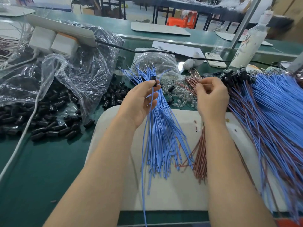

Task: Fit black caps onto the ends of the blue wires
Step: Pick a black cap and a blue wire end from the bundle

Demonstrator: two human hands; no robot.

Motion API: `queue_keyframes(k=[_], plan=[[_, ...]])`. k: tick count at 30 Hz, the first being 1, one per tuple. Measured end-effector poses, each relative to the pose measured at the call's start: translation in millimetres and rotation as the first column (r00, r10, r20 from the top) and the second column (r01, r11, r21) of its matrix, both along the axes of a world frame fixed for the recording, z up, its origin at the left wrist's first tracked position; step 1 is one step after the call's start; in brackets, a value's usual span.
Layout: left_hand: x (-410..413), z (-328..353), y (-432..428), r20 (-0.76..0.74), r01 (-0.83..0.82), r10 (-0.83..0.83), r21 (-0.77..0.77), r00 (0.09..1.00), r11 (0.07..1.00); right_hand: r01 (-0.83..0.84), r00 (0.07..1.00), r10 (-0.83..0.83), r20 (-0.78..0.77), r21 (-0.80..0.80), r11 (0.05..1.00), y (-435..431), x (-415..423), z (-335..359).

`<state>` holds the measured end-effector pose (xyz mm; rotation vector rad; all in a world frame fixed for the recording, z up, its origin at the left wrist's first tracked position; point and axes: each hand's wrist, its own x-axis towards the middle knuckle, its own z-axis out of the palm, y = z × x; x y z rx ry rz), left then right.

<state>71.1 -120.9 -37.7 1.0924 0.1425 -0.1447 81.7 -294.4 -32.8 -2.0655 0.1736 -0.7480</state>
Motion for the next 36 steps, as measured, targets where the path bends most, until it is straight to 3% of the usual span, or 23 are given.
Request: queue_keyframes(k=[3, 6, 10, 13, 16, 18, 20, 21, 23, 29, 31, 34, 36], plan=[[-1, -1, -6, 0.057, 0.04, -0.045, 0.092, 0.997, 0.995, -0.271, 0.961, 0.262, -0.085, -0.11, 0.956, 22, -7, 3], [-2, -1, -9, 0.111, 0.013, -0.027, 0.121, 0.993, 0.993, -0.453, 0.884, 0.414, -0.218, -0.174, 0.875, 38, -11, 0], [-2, 0, -3, 0.21, -0.173, 0.148, 0.106, 0.966, 0.979, -0.544, 0.794, 0.432, -0.427, -0.183, 0.819, 33, -12, 1], [1, 3, 3, 0.182, -0.289, 0.281, 0.02, 0.942, 0.957, -0.577, 0.745, 0.428, -0.512, -0.172, 0.799, 21, -12, 4], [3, 2, 3, 0.134, -0.276, 0.281, -0.057, 0.95, 0.959, -0.459, 0.829, 0.419, -0.369, -0.024, 0.888, 15, -11, 9], [3, 0, 0, 0.126, -0.192, 0.195, -0.031, 0.973, 0.981, -0.309, 0.915, 0.373, -0.153, 0.325, 0.893, 12, -11, 14], [2, -1, -3, 0.137, -0.081, 0.08, 0.008, 0.987, 0.997, -0.258, 0.945, 0.326, 0.032, 0.686, 0.68, 9, -12, 20], [2, -2, -4, 0.145, -0.027, 0.023, 0.026, 0.989, 0.999, -0.266, 0.946, 0.307, 0.102, 0.786, 0.558, 9, -12, 21], [0, -3, -7, 0.145, 0.071, -0.079, 0.06, 0.986, 0.996, -0.296, 0.942, 0.275, 0.192, 0.861, 0.414, 10, -12, 22], [0, -7, -8, 0.18, 0.114, -0.12, 0.043, 0.976, 0.992, -0.358, 0.923, 0.251, 0.291, 0.888, 0.288, 10, -7, 19], [1, -7, -8, 0.197, 0.099, -0.104, 0.036, 0.975, 0.994, -0.375, 0.898, 0.361, 0.253, 0.868, 0.325, 15, -6, 16], [0, -7, -9, 0.202, 0.089, -0.096, 0.044, 0.975, 0.995, -0.386, 0.863, 0.498, 0.082, 0.742, 0.548, 33, -7, 8], [0, -7, -10, 0.199, 0.065, -0.084, 0.099, 0.977, 0.993, -0.368, 0.897, 0.44, 0.032, 0.603, 0.707, 42, -8, 5]])
